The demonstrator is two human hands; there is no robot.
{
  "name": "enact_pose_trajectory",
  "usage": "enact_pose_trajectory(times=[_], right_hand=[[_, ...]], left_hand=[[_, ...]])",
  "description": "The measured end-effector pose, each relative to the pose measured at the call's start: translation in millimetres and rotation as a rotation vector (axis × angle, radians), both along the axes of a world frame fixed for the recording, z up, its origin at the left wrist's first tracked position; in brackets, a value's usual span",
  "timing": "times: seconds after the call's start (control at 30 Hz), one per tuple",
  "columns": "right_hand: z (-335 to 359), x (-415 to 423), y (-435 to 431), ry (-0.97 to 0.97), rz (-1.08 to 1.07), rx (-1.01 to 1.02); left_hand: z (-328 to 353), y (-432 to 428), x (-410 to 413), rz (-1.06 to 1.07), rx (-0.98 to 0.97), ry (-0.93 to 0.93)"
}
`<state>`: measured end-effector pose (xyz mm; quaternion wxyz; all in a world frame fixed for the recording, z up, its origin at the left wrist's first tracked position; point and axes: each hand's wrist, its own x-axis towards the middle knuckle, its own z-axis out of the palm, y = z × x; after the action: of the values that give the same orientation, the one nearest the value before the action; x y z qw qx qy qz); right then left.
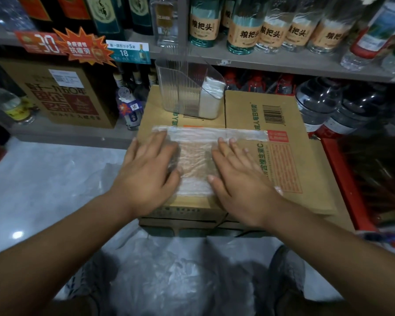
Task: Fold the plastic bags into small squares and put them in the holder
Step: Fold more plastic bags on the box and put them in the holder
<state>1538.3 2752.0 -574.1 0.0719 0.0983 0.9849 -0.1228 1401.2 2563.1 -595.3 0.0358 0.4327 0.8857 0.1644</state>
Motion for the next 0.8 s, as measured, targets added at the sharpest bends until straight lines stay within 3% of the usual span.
enact_pose_trajectory(times=[0.27, 0.4, 0.57, 0.67, 0.8], right_hand=[[-15.9, 22.3, 32.8, -0.105, -0.022, 0.113], [-14.4, 25.1, 38.3, -0.005, -0.043, 0.075], [-4.9, 26.4, 29.8, 0.403, 0.152, -0.041], [-13.1, 25.9, 21.4, 0.435, 0.265, -0.124], [-19.2, 22.4, 21.4, 0.433, 0.265, -0.108]], left_hand=[[-13.0, -6.7, 1.3, -0.005, -0.198, 0.070], [-11.8, -5.4, 0.3, 0.003, -0.235, 0.063], [-8.7, -13.8, -1.1, -0.063, -0.030, -0.096], [-1.1, -18.6, -1.4, -0.080, 0.164, -0.118], [8.0, -14.5, 2.0, -0.281, 0.181, 0.057]])
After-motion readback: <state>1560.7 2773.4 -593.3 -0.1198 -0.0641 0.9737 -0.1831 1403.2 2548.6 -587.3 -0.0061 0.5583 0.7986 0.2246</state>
